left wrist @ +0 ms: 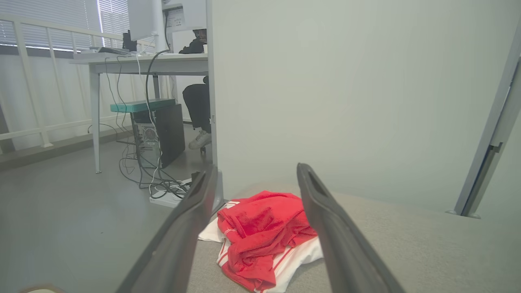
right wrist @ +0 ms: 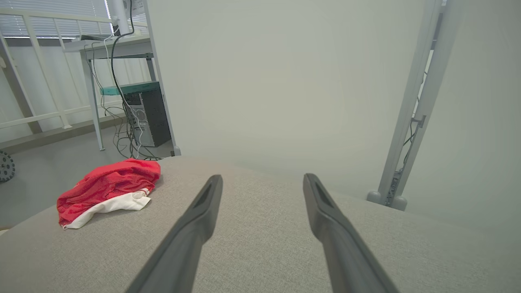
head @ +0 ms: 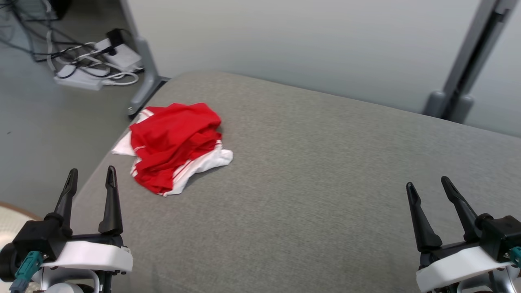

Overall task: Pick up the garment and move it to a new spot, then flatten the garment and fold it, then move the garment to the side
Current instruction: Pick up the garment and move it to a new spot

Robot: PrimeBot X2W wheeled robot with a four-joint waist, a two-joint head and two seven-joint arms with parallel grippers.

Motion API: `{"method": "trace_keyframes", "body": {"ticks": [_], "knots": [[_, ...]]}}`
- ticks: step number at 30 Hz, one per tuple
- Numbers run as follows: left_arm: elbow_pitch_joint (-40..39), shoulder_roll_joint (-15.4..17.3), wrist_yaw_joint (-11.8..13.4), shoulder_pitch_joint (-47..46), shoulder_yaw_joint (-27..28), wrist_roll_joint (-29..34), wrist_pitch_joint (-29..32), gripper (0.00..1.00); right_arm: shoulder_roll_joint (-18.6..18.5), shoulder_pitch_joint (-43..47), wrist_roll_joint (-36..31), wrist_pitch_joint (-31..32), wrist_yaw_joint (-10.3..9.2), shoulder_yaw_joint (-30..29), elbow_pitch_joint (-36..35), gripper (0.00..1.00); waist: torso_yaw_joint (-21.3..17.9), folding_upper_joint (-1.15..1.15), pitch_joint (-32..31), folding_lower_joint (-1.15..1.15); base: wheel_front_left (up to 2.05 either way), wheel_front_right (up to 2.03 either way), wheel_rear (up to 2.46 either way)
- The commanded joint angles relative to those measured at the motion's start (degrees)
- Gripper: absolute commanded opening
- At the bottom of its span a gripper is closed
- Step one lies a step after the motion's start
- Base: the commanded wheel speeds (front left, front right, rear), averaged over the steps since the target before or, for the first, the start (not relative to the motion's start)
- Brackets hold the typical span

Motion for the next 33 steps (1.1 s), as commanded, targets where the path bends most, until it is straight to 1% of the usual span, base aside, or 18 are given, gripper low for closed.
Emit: {"method": "trace_keyframes", "body": {"ticks": [1, 5, 18, 23, 26, 28, 31, 32, 33], "knots": [[0.05, 0.18, 0.14, -0.83, 0.23, -0.25, -0.4, 1.0, -0.25, -0.66, 0.25, 0.02, -0.04, -0.21, -0.1, 1.0, 3.55, 0.0, 0.29, 0.0, 0.0, 0.0, 0.0], [0.01, 0.27, 0.02, -0.85, 0.29, -0.46, -0.62, 1.0, -0.25, -0.78, 0.46, 0.07, -0.04, -0.01, -0.01, 1.0, 5.15, 0.0, 0.22, 0.0, 0.0, 0.0, 0.0], [-0.27, 0.52, -0.15, -1.81, -0.14, -0.32, -1.2, 1.0, -0.25, -1.15, 0.91, -0.43, -0.04, -0.2, 0.6, 1.0, 5.56, 0.0, 1.4, 0.0, 0.0, 0.0, 0.0], [-0.53, 0.27, -0.74, -5.29, 0.13, -0.86, -1.69, 1.0, -0.25, -2.55, 0.28, 0.26, -0.03, 0.21, -0.11, 1.0, 4.35, 0.0, 3.58, 0.0, 0.0, 0.0, 0.0], [0.3, 0.61, -1.04, -9.64, 0.61, -0.88, -1.86, 1.0, -0.25, -3.86, -0.32, 0.85, -0.04, 0.96, -0.8, 1.0, 2.56, 0.0, 5.97, 0.0, 0.0, 0.0, 0.0], [2.99, 0.95, -1.58, -12.97, 0.96, -1.48, -1.36, 1.0, -0.25, -4.95, -0.93, 1.27, -0.03, 1.44, -1.28, 1.0, 0.91, 0.0, 7.91, 0.0, 0.0, 0.0, 0.0], [9.3, 1.39, -3.13, -18.39, 1.42, -2.94, -0.81, 1.0, -0.25, -6.69, -1.75, 1.69, -0.03, 2.36, -1.66, 1.0, -2.07, 0.0, 10.96, 0.0, 0.0, 0.0, 0.0], [12.23, 1.42, -3.81, -19.97, 1.52, -3.39, -0.45, 1.0, -0.27, -7.22, -1.96, 1.7, -0.03, 2.61, -1.64, 1.0, -3.05, 0.0, 12.0, 0.0, 0.0, 0.0, 0.0], [18.82, 1.59, -5.31, -23.06, 1.59, -4.57, 0.19, 1.0, -0.26, -8.15, -2.36, 1.69, -0.03, 3.0, -1.43, 1.0, -4.98, 0.0, 13.92, 0.0, 0.0, 0.0, 0.0]]}}
